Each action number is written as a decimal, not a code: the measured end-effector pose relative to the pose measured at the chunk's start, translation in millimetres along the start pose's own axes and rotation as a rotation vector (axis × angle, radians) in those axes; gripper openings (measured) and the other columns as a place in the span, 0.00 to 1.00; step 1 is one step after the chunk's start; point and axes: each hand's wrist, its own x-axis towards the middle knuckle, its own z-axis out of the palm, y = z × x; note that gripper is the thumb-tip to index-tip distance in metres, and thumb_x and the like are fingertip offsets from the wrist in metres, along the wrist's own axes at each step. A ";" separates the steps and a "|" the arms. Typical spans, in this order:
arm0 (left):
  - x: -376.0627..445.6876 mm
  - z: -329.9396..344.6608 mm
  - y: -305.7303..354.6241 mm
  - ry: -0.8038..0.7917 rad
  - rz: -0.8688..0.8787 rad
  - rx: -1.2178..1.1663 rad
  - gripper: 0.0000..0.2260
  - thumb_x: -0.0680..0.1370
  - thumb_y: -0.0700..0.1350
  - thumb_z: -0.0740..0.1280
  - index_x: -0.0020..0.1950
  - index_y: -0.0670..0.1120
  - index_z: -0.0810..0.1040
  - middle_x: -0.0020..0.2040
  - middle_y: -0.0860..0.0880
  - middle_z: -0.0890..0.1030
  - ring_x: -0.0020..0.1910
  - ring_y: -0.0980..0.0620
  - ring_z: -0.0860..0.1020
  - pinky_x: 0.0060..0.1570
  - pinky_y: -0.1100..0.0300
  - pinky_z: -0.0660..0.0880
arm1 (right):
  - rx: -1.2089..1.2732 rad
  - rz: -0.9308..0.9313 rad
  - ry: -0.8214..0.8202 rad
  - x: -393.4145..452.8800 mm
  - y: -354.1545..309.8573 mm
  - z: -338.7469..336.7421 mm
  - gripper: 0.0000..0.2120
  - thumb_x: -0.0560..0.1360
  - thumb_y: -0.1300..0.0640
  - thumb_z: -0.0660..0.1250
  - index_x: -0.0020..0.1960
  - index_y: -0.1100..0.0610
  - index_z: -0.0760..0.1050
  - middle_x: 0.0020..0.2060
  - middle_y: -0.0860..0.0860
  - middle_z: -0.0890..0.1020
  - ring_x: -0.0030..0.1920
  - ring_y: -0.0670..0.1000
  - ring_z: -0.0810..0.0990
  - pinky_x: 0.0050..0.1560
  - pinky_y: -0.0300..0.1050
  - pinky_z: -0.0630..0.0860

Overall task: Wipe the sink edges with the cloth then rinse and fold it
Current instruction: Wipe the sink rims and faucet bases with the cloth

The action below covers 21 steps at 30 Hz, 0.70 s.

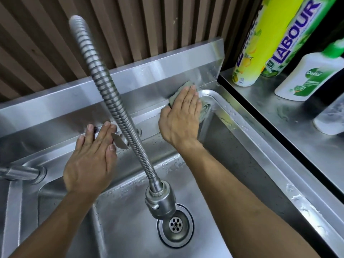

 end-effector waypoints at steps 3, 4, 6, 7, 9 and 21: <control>-1.5 -4.2 3.7 -0.021 0.005 -0.008 0.30 0.83 0.55 0.34 0.84 0.49 0.50 0.84 0.50 0.54 0.83 0.46 0.51 0.82 0.47 0.50 | 0.296 0.108 0.029 15.4 -5.6 0.2 0.37 0.83 0.49 0.49 0.81 0.65 0.32 0.82 0.61 0.36 0.82 0.56 0.34 0.80 0.50 0.31; -1.9 -5.9 4.8 -0.029 0.004 -0.011 0.29 0.84 0.53 0.38 0.84 0.47 0.52 0.83 0.48 0.57 0.83 0.45 0.52 0.82 0.46 0.51 | 0.359 0.124 0.057 19.6 -5.3 -0.3 0.39 0.82 0.49 0.49 0.81 0.65 0.32 0.82 0.61 0.35 0.82 0.55 0.33 0.80 0.50 0.31; -2.0 -9.4 7.2 -0.009 -0.003 -0.017 0.28 0.83 0.50 0.46 0.83 0.44 0.58 0.82 0.45 0.63 0.82 0.44 0.52 0.81 0.45 0.54 | 0.456 0.128 0.118 28.2 -5.7 -3.1 0.41 0.80 0.49 0.50 0.80 0.65 0.30 0.81 0.61 0.34 0.82 0.55 0.32 0.80 0.50 0.31; -1.9 -11.1 8.8 0.007 -0.011 -0.018 0.28 0.83 0.49 0.47 0.82 0.44 0.60 0.81 0.45 0.65 0.81 0.46 0.52 0.80 0.44 0.56 | 0.501 0.123 0.151 32.7 -6.7 -5.1 0.42 0.79 0.49 0.51 0.80 0.66 0.29 0.81 0.62 0.33 0.81 0.55 0.31 0.80 0.50 0.31; -1.2 -14.5 12.4 0.055 -0.007 -0.021 0.27 0.83 0.48 0.48 0.80 0.43 0.65 0.79 0.43 0.67 0.79 0.45 0.58 0.74 0.39 0.66 | 0.583 0.135 0.222 42.1 -9.3 -9.7 0.43 0.78 0.50 0.52 0.79 0.66 0.28 0.80 0.62 0.31 0.81 0.57 0.30 0.80 0.51 0.31; 1.6 -2.8 6.0 0.330 0.196 -0.053 0.28 0.83 0.47 0.52 0.84 0.55 0.51 0.83 0.63 0.43 0.83 0.51 0.50 0.56 0.33 0.75 | 0.115 0.260 0.055 49.6 18.8 -27.8 0.41 0.82 0.49 0.53 0.80 0.70 0.32 0.81 0.67 0.37 0.82 0.63 0.37 0.82 0.55 0.38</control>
